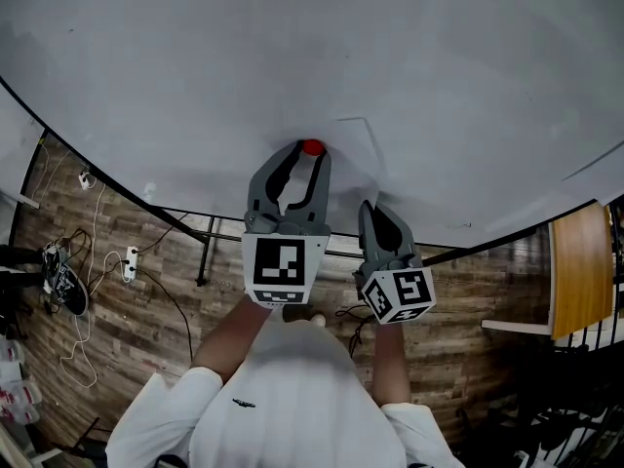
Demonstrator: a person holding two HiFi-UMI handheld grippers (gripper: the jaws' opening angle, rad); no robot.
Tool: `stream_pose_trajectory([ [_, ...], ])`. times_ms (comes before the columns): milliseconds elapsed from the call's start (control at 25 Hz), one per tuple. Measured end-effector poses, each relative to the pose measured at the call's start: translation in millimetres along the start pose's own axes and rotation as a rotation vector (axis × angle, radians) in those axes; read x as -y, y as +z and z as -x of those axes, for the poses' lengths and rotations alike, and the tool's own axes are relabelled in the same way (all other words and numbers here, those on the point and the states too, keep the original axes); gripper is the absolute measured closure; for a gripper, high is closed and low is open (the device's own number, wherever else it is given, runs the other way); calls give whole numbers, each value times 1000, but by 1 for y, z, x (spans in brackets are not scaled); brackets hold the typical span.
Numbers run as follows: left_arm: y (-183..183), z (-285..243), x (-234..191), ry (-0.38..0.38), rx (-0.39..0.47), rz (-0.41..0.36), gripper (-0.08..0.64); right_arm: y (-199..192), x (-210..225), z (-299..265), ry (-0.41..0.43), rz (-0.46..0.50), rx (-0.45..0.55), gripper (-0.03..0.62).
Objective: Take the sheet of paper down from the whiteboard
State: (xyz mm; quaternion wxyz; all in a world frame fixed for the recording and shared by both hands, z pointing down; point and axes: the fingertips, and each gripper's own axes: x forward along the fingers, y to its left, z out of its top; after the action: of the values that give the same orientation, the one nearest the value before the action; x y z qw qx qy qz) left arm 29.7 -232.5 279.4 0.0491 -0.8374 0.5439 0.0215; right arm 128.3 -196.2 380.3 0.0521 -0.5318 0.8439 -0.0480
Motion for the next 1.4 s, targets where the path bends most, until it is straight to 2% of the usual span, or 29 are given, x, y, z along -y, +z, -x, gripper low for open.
stream_pose_trajectory([
  [360,-5,15,-5,-34,-8,33,437,7,4,3,-29,-48,31,583],
  [680,-9,39,-14,-62,-25,64,437,15,2,16,-49,-44,54,583],
  [1400,-56,75,-43,-101,-104,124,437,30,10,63,-189,-58,123,583],
])
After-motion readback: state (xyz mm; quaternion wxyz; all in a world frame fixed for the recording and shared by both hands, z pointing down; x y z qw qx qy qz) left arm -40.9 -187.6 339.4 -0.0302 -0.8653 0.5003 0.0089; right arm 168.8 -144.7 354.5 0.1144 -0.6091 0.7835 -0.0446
